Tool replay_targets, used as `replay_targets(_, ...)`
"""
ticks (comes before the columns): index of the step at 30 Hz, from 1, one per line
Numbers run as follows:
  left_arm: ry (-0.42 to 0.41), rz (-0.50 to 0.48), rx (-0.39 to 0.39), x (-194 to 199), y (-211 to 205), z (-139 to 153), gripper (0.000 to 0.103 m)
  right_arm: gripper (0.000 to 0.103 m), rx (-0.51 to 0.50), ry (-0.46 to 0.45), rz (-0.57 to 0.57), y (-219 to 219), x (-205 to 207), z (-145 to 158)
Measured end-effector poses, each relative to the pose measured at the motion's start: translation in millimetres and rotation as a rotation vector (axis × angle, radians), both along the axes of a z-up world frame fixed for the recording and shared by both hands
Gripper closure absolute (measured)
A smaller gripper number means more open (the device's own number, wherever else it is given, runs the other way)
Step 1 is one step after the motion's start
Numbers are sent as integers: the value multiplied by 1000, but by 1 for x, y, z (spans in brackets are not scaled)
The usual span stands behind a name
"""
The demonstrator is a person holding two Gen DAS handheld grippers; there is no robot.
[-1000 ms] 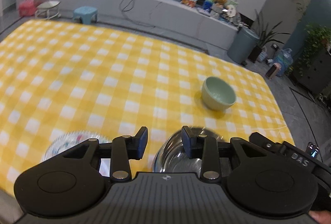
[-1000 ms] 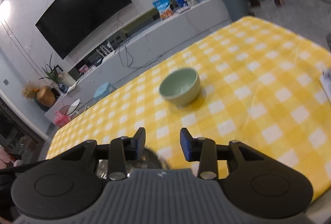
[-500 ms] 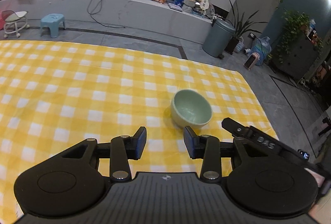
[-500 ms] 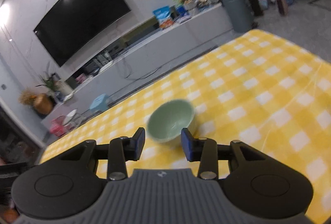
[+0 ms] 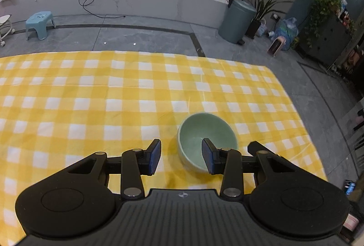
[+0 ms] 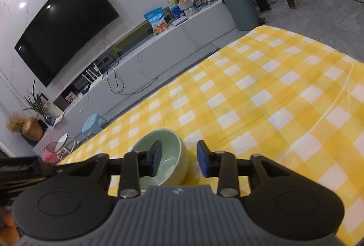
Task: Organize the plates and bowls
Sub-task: 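Move both grippers to the pale green bowl and close on its rim, then lift the green bowl with both grippers and carry it over the blue bowl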
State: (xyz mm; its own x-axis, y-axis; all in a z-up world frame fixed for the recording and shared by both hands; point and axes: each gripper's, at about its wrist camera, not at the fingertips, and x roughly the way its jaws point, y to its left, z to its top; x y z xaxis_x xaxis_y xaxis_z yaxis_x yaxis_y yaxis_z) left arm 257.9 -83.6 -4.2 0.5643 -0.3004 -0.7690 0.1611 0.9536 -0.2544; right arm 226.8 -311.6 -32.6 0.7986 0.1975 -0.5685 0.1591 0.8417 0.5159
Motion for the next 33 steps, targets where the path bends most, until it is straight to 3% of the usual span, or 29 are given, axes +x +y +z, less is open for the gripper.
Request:
replay_targets(6, 53, -16, 65, 25, -14, -25, 58, 70, 3, 76, 43, 5, 19, -16)
replay_targets(15, 93, -66, 133, 46, -30, -44, 58, 81, 18, 126, 77, 7, 29, -28)
replay_targets(24, 107, -98, 209, 49, -47, -55, 86, 87, 75, 133, 82, 2, 30, -33)
replay_targets(27, 96, -109, 226, 47, -50, -55, 92, 89, 73, 144, 71, 1, 30, -34)
replay_targets(33, 110, -60, 205, 47, -51, -52, 93, 92, 56, 154, 56, 3, 28, -34)
